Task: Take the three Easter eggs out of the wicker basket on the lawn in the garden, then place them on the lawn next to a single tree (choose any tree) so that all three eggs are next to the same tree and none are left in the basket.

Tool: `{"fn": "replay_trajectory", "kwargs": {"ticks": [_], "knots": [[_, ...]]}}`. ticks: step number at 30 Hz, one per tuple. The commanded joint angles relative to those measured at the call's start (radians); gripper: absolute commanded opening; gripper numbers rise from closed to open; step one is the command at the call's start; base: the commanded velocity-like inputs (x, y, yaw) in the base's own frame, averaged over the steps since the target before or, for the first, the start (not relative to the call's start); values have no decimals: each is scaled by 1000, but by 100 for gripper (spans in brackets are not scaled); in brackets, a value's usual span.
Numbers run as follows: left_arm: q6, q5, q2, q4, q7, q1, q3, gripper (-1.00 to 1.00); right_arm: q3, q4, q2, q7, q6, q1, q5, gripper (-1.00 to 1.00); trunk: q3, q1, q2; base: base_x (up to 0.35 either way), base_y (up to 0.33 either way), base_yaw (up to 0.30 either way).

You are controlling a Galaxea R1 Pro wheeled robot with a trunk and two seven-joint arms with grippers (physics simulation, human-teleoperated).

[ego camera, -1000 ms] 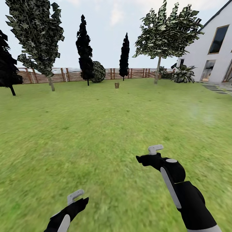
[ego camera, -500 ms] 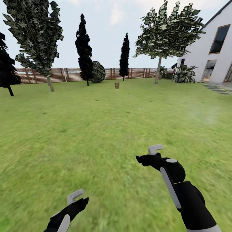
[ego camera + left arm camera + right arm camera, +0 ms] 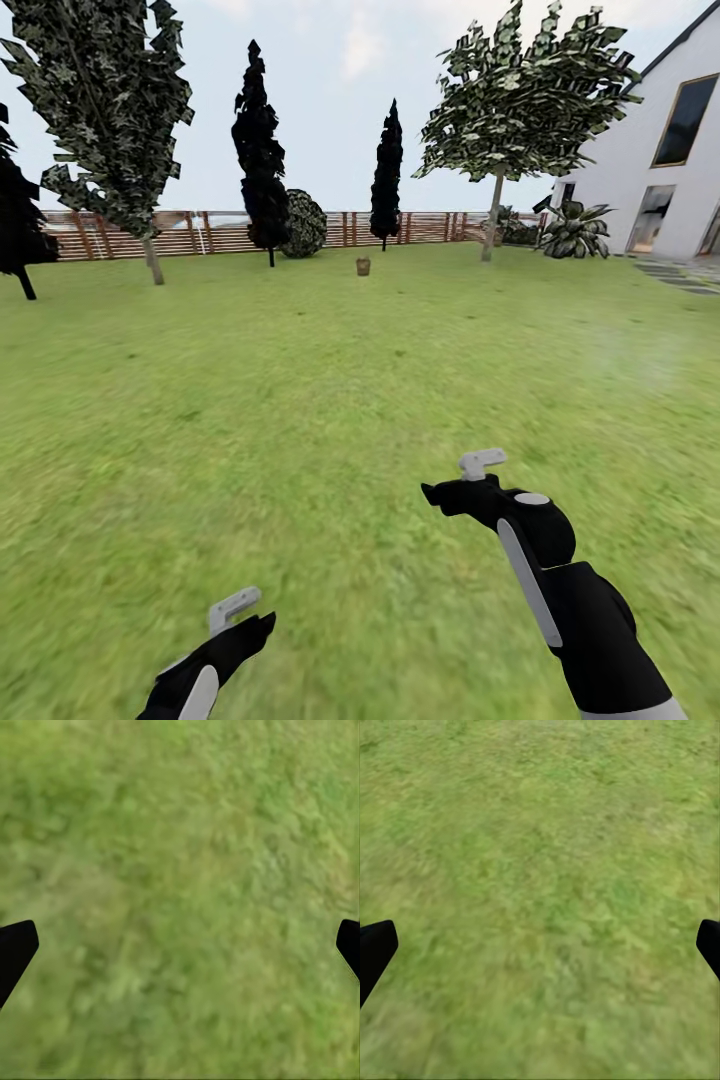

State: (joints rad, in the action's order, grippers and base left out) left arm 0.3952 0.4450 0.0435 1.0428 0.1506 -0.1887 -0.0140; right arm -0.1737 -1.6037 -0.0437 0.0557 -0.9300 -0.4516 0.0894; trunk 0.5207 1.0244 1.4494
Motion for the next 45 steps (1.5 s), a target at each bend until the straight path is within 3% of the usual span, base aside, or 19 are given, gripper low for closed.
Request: {"fn": "replay_trajectory", "kwargs": {"ticks": [1,45], "knots": [[5,11,1,2,6,0,-1,100,-1,-1,-1,-4,-4,-1,7,100,1,1,1,334,0,0],[5,11,-2,2,6,0,-1,100,-1,-1,-1,-4,-4,-1,7,100,1,1,1,334,0,0]]}}
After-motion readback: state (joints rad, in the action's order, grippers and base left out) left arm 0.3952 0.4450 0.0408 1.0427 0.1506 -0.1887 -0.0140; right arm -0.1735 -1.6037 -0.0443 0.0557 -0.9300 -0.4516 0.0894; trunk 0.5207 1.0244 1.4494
